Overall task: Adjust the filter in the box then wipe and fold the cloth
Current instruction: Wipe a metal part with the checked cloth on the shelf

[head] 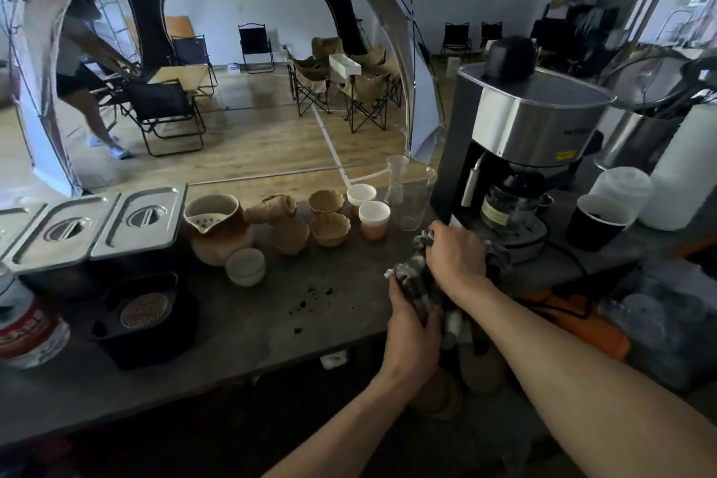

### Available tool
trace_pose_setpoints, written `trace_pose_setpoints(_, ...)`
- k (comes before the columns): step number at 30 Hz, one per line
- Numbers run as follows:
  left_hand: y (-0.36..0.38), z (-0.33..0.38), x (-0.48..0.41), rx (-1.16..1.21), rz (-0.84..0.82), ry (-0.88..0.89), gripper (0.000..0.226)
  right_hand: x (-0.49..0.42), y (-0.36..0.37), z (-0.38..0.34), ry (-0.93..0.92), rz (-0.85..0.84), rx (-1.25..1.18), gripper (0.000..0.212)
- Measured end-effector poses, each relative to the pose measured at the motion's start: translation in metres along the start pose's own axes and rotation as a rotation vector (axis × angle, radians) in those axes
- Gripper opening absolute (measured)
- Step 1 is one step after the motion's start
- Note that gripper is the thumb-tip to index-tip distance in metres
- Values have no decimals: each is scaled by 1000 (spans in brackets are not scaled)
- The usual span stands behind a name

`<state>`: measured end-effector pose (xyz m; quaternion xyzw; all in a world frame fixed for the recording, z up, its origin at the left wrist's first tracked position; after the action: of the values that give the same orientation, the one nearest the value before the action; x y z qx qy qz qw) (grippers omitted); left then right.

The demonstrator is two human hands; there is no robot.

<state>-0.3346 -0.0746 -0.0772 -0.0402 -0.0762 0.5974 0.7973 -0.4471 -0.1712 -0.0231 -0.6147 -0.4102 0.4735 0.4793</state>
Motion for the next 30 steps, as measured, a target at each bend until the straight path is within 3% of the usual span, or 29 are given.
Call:
trace_pose_setpoints(13, -75, -4, 36, -234, 113, 30, 65, 7, 19, -86, -109, -29, -131, 24)
trace_pose_setpoints(30, -154, -35, 102, -180, 232, -4, 46, 63, 14, -179, -275, -8, -146, 19)
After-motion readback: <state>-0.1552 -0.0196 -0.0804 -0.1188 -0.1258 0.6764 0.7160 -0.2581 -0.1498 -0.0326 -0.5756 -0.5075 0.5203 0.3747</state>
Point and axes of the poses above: each hand's wrist, its own x-axis away from the middle knuckle, its own y-axis out of the palm, z = x × y, the point moved 7 cm from there along -x, towards the middle knuckle, and after that the axes turned 5 degrees about -z, right-handed, at the moved point
